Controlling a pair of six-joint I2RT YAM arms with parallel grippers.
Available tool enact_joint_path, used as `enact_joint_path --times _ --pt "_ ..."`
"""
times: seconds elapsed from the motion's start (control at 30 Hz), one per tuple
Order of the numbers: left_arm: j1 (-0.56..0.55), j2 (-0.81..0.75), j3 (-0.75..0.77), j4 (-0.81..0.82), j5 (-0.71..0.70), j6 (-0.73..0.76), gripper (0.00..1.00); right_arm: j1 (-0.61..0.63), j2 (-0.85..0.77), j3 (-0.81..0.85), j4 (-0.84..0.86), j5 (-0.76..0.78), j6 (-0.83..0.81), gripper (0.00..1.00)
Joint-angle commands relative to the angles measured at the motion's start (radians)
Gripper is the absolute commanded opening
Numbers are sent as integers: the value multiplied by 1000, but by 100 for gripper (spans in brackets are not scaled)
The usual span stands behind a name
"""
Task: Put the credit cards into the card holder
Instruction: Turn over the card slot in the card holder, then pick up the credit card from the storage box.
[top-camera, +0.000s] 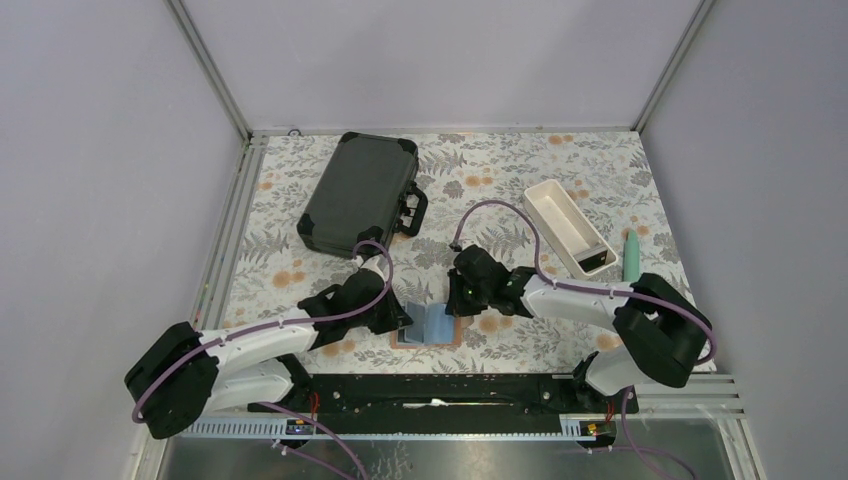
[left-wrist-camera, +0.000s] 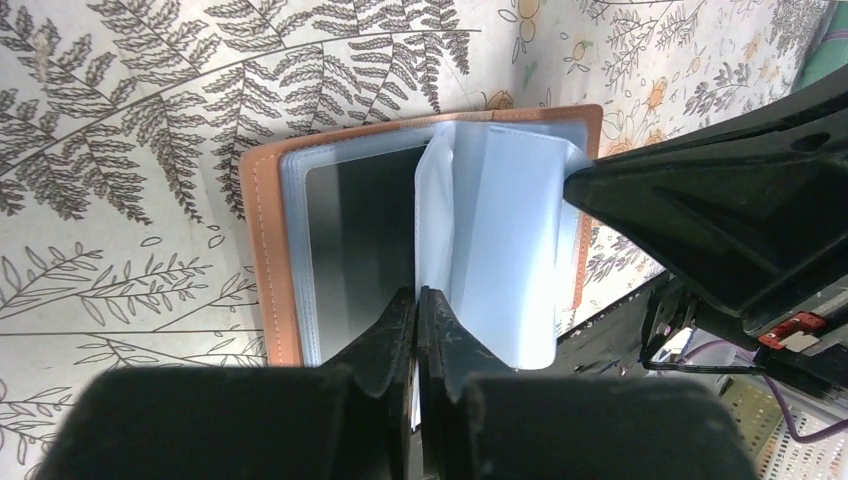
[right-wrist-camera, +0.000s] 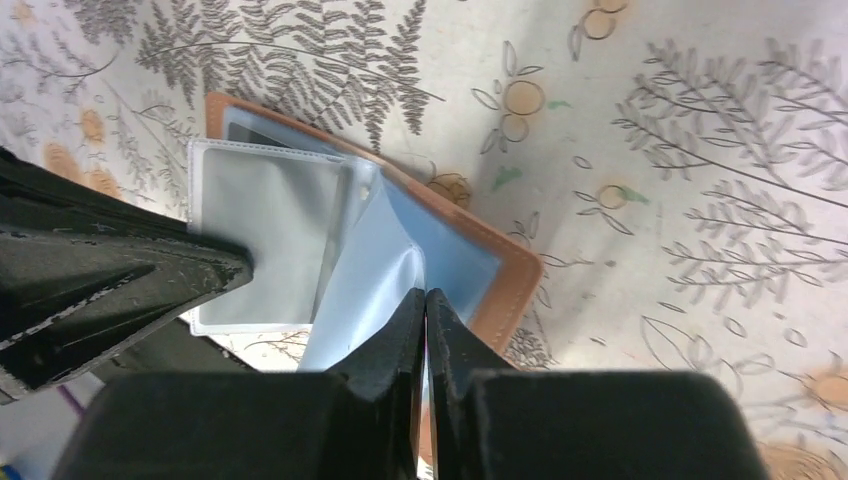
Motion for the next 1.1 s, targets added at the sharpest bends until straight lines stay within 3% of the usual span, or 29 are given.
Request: enact_joint_path --times 0.0,0.2,0.3,0.47,0.73,0.9,1.07 --pt "5 20 3 26 -17 12 1 5 -57 68 -161 138 -89 12" --pt "5 12 6 7 -22 16 2 5 -115 133 -286 244 -130 39" --pt "4 -11 30 -53 -52 35 13 5 -145 160 -297 218 -123 50" --pt "4 -79 73 -159 -121 87 30 5 -195 174 -287 199 -82 55" --pt "15 -157 146 -307 -164 134 61 -5 -320 177 -332 298 -60 74" --pt "114 -216 245 -431 -163 218 97 -116 -314 258 -487 324 -103 78" --pt "313 -246 419 -533 -82 410 99 -312 -356 286 -567 345 -154 91"
